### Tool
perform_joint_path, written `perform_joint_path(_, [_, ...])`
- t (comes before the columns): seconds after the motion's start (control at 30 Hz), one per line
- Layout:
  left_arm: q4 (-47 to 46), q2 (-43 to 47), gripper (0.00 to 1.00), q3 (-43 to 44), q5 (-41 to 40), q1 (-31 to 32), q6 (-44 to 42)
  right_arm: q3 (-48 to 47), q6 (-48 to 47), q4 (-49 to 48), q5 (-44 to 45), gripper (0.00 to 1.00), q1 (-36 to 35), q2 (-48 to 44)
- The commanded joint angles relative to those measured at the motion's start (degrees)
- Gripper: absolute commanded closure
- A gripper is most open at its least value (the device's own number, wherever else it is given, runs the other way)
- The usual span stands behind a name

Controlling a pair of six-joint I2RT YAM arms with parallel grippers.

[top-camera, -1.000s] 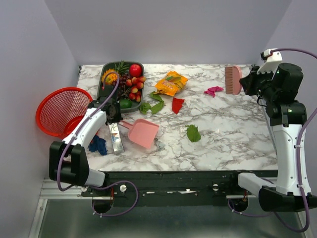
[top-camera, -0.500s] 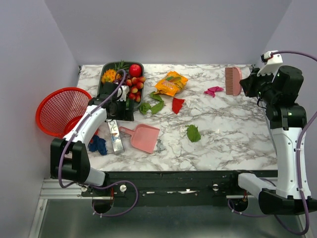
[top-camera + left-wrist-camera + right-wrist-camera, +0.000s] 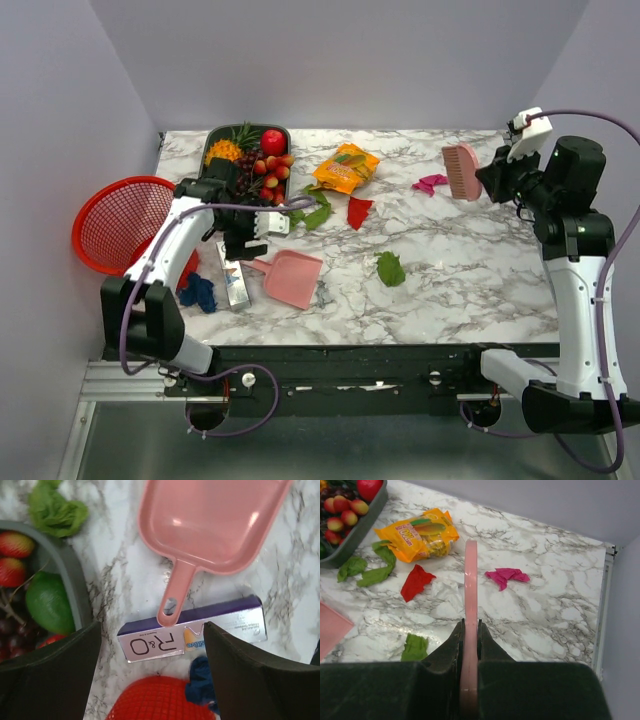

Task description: Sweep away the paper scraps from the table

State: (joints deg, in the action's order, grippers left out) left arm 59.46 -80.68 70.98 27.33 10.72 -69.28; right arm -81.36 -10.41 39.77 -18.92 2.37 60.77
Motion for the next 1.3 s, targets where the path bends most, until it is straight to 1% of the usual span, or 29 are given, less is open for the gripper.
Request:
perform_joint_path(0.0, [16.6, -7.2, 0.12, 5.2, 3.3, -0.3, -23.0, 1.2, -4.6, 2.1, 2.8, 0.99, 0.3, 0.7])
perform_joint_path(0.07, [15.3, -8.3, 0.12, 4.3, 3.5, -0.1, -25.1, 0.9, -5.4, 2.0, 3.0, 1.00, 0.3, 1.0])
perform_joint_path(0.17, [11.4, -9.0, 0.12, 2.1, 2.4, 1.0, -25.6, 0.2, -4.2, 0.6, 1.2, 0.99, 0.3, 1.1])
perform_joint_path(0.23, [8.8, -10.6, 0.12, 1.6, -0.8, 2.0, -24.4, 1.2, -4.0, -1.0, -0.8, 0.99, 0.3, 0.8])
perform_joint_path(0.27, [8.2, -11.3, 0.12, 1.9, -1.7, 3.1, -23.1, 1.3, -3.7, -2.7, -0.3, 0.99, 0.3, 0.9])
perform_joint_path(0.3, [8.0, -12.3, 0.12, 3.2, -2.3, 3.4, -21.0, 1.4, -2.8, -3.4, -0.1, 0.99, 0.3, 1.4])
perform_joint_path(0.4, [8.1, -15.7, 0.13, 5.6, -2.9, 4.0, -19.4, 2.0, -1.5, -5.9, -2.2, 0.99, 0.3, 1.5])
perform_joint_path(0.5, [7.9, -17.5, 0.14, 5.6, -3.7, 4.7, -20.4, 2.1, -0.9, -6.5, -3.1, 0.99, 0.3, 2.1])
perform_joint_path(0.6, [6.8, -18.4, 0.16, 4.1, -6.1, 5.1, -22.5, 1.1, -0.7, -6.1, -2.8, 0.99, 0.3, 2.7])
perform_joint_path(0.77, [6.1, -21.3, 0.22, 4.7, -8.4, 5.1, -21.8, 0.4, -0.8, -6.2, -1.9, 0.99, 0.3, 3.0])
perform_joint_path(0.97, [6.2, -21.5, 0.23, 3.4, -7.4, 5.1, -23.0, 2.2, -1.4, -6.5, -0.9, 1.00, 0.3, 1.5])
perform_joint_path(1.0, [5.4, -21.5, 0.24, 2.5, -7.6, 5.3, -22.1, 2.4, -1.4, -6.5, -0.9, 0.99, 0.3, 1.1])
perform_joint_path(1.13, [0.7, -21.6, 0.32, 0.7, -9.5, 5.5, -19.8, 2.5, -1.0, -6.6, -1.1, 0.99, 0.3, 1.0])
perform_joint_path(1.2, [1.7, -22.1, 0.34, 1.3, -9.6, 5.5, -19.8, 2.3, -1.0, -6.7, -1.2, 1.00, 0.3, 1.3])
perform_joint_path(1.27, [3.6, -22.5, 0.37, 1.6, -9.1, 5.5, -19.5, 2.5, -0.8, -6.9, -1.3, 0.99, 0.3, 1.4])
